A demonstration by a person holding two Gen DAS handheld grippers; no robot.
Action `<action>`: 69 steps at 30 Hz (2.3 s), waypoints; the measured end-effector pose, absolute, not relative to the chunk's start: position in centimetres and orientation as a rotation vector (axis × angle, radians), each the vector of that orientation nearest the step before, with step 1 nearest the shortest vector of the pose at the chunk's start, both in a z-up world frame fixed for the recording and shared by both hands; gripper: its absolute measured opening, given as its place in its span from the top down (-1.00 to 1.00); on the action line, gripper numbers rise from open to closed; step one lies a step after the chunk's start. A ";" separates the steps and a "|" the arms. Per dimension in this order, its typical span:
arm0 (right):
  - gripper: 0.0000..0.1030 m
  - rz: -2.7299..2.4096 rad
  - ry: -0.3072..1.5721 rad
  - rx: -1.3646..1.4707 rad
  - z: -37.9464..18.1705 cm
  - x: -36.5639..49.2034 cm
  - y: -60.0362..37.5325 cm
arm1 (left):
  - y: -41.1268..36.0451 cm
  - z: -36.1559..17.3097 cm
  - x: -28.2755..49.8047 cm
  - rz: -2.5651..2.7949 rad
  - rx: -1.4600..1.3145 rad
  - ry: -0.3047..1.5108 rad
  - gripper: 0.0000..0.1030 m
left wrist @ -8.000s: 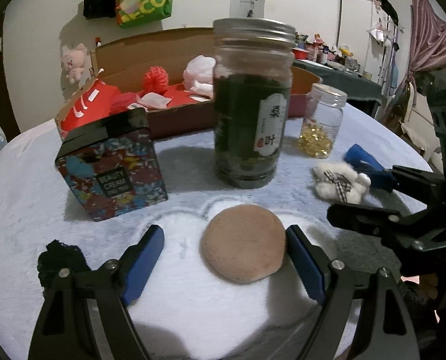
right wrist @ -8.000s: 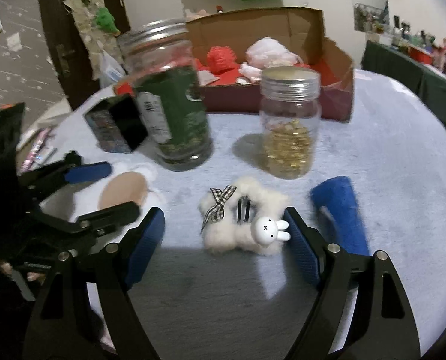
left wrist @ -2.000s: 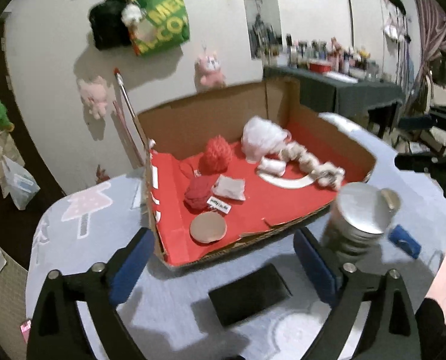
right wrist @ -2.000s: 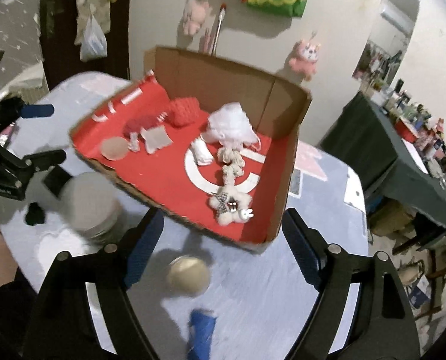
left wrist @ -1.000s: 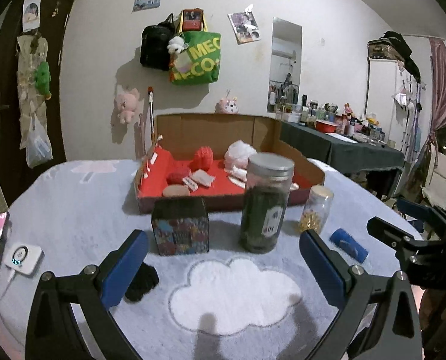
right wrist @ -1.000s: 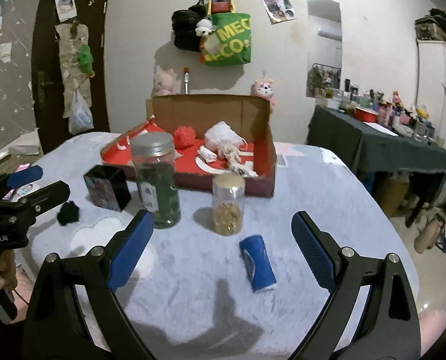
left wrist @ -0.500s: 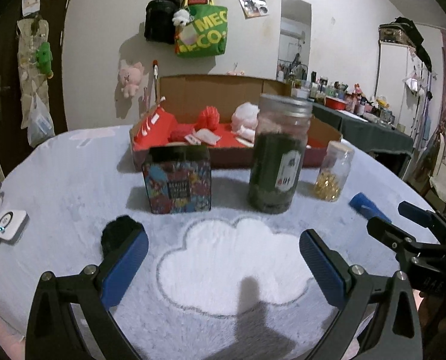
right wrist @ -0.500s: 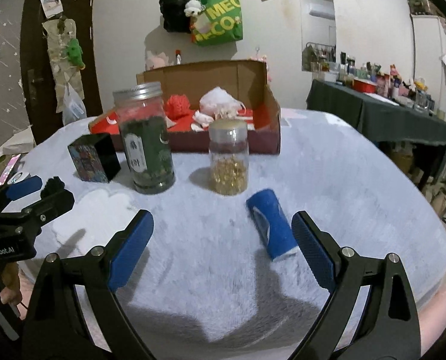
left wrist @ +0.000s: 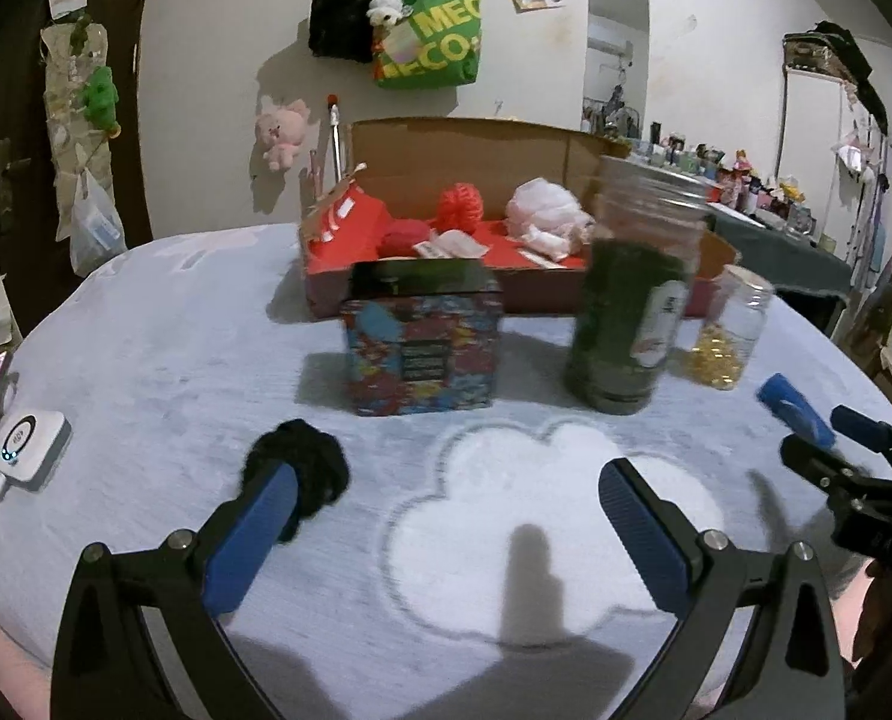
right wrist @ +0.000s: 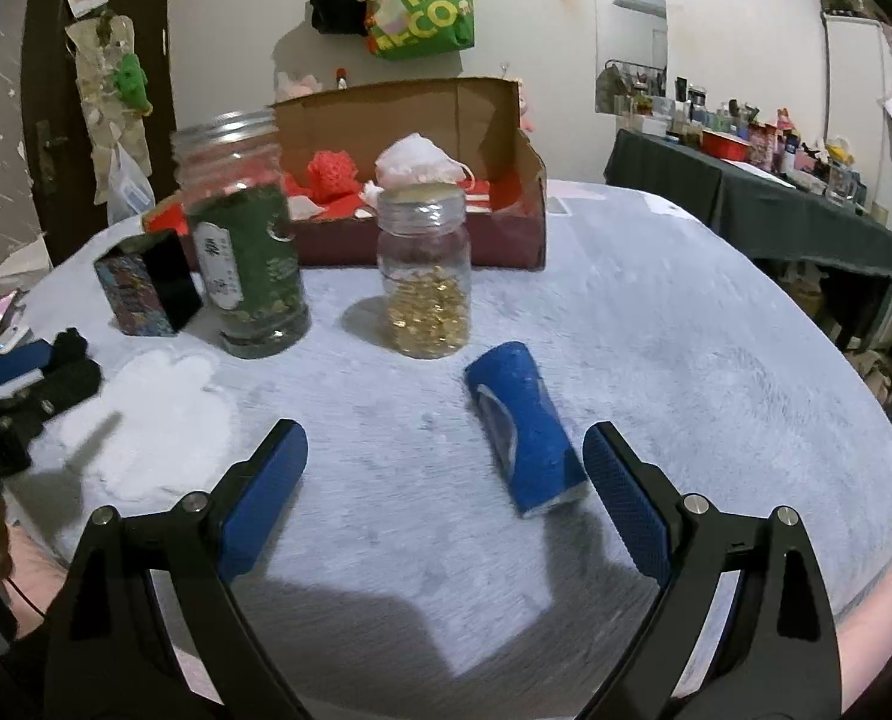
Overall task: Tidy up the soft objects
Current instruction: 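Withdraw both tools from the box back over the table, then grasp the black fuzzy item with the left tool while the right tool grasps the blue rolled cloth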
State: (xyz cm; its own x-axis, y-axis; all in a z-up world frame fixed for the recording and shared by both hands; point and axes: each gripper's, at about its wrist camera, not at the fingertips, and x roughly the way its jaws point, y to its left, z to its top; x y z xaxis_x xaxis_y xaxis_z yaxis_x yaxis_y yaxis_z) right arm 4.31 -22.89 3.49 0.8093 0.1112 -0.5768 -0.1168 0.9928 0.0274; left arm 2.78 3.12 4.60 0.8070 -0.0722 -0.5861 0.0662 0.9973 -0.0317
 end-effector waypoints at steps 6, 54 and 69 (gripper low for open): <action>-0.83 0.106 0.656 -0.021 2.9 5.8 -24.2 | 5.7 4.6 4.2 -0.030 0.022 0.650 -0.99; 0.84 0.344 0.586 0.032 4.9 4.4 -21.7 | 2.6 4.4 4.0 -0.334 -0.020 0.728 0.45; 0.81 0.288 0.608 0.037 4.5 4.7 -22.4 | -1.4 2.8 4.0 -0.366 0.051 0.739 0.32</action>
